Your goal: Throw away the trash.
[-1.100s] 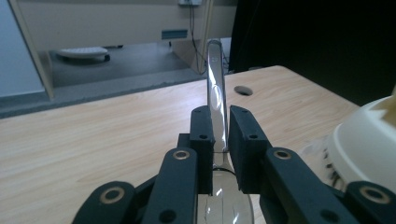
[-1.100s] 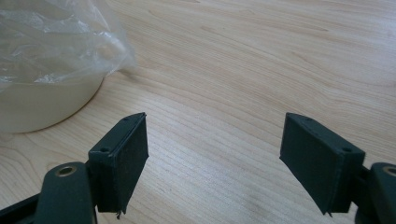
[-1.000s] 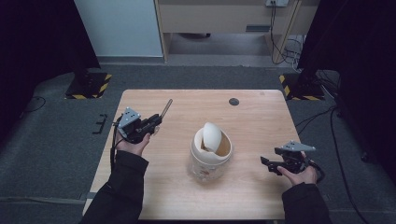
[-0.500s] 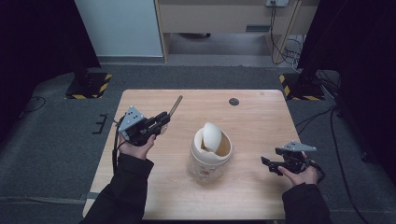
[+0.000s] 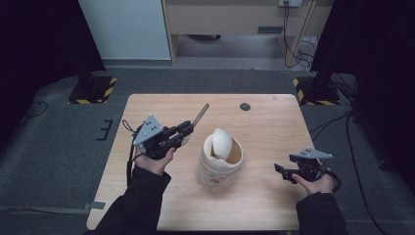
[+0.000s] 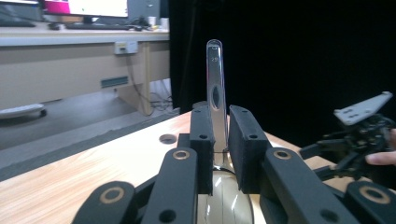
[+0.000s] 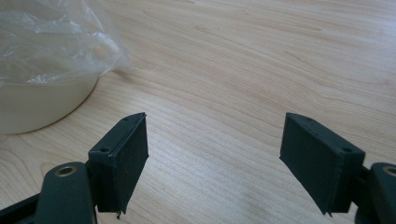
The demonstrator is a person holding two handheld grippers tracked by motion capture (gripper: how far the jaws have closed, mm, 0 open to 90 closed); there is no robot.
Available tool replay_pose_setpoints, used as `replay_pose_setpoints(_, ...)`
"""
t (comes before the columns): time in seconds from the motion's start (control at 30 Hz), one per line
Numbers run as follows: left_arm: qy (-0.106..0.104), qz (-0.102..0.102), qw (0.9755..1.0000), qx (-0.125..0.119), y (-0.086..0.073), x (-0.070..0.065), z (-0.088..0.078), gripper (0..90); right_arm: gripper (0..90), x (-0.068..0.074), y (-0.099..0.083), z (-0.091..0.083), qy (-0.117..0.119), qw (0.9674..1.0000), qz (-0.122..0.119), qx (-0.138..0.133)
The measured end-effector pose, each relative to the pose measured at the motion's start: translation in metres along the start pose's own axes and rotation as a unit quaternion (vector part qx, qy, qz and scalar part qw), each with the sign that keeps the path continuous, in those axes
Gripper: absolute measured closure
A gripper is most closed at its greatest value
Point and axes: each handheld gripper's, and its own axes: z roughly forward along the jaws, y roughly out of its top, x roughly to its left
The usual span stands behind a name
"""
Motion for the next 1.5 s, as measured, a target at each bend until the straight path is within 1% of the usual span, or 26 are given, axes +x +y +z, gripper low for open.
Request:
replay_pose_setpoints(0.13, -0.016, 0.008, 0.9998, -0.006, 0.003, -0.013, 0.003, 79.8, 23.6, 0.0, 0.0, 0.0, -0.001, 1.0, 0.0, 0.0)
replay_pose_setpoints(0.33, -0.035, 0.015, 0.9992, -0.011, 0.005, -0.028, 0.008, 79.7, 23.6, -0.001, 0.0, -0.001, -0.002, 1.0, 0.0, -0.002)
replay_pose_setpoints(0.6, -0.063, 0.024, 0.9976, -0.02, 0.009, -0.049, 0.019, 79.8, 23.6, -0.001, 0.0, -0.001, -0.004, 1.0, 0.0, -0.003)
replay_pose_setpoints(0.83, -0.08, 0.028, 0.9964, -0.004, 0.003, -0.065, 0.033, 79.7, 23.6, -0.001, 0.0, -0.002, -0.004, 1.0, 0.002, -0.003)
replay_pose_setpoints(0.97, -0.087, 0.032, 0.9957, 0.005, -0.002, -0.075, 0.041, 79.7, 23.6, -0.001, 0.0, -0.001, -0.004, 1.0, 0.002, -0.003)
replay_pose_setpoints(1.17, -0.094, 0.033, 0.995, 0.008, -0.008, -0.085, 0.055, 79.8, 23.6, -0.001, -0.001, -0.001, -0.004, 1.0, 0.002, -0.003)
replay_pose_setpoints(1.33, -0.099, 0.033, 0.9945, 0.012, -0.013, -0.091, 0.07, 79.8, 23.6, -0.002, -0.001, -0.001, -0.003, 1.0, 0.001, -0.003)
replay_pose_setpoints(1.5, -0.098, 0.035, 0.9945, 0.012, -0.016, -0.092, 0.079, 79.7, 23.6, -0.001, -0.001, -0.002, -0.003, 1.0, 0.003, -0.004)
